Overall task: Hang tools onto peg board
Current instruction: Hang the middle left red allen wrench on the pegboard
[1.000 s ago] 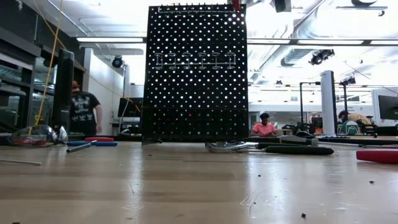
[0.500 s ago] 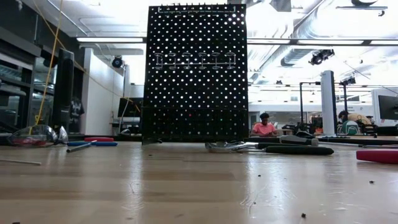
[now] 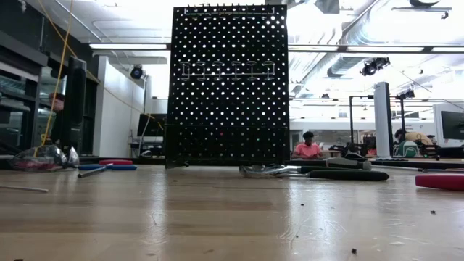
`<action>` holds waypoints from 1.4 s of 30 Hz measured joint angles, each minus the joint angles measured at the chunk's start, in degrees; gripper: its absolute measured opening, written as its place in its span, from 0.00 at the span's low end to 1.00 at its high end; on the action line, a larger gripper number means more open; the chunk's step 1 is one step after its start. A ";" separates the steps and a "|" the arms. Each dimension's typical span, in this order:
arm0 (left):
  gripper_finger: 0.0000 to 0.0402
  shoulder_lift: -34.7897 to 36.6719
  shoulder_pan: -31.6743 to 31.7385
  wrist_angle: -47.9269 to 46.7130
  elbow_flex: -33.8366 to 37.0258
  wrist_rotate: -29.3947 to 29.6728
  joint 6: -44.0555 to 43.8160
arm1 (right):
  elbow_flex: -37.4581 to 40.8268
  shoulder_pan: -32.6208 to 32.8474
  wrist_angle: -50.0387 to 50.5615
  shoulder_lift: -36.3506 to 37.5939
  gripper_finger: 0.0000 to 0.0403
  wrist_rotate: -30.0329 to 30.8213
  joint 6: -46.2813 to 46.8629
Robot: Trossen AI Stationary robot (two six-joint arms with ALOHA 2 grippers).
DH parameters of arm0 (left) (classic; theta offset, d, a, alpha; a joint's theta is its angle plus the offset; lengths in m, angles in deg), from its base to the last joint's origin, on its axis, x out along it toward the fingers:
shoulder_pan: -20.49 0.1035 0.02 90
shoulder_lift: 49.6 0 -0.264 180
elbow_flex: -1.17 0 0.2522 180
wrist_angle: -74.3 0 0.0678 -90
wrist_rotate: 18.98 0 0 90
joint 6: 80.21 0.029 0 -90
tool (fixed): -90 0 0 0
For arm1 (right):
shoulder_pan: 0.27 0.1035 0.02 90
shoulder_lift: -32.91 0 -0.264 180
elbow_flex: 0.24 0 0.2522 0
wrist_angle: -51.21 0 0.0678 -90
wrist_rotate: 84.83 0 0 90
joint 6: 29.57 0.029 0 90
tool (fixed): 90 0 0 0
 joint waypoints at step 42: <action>0.00 9.01 8.55 -6.81 0.07 1.93 -5.73 | 0.04 1.73 6.99 4.25 0.49 3.09 -7.60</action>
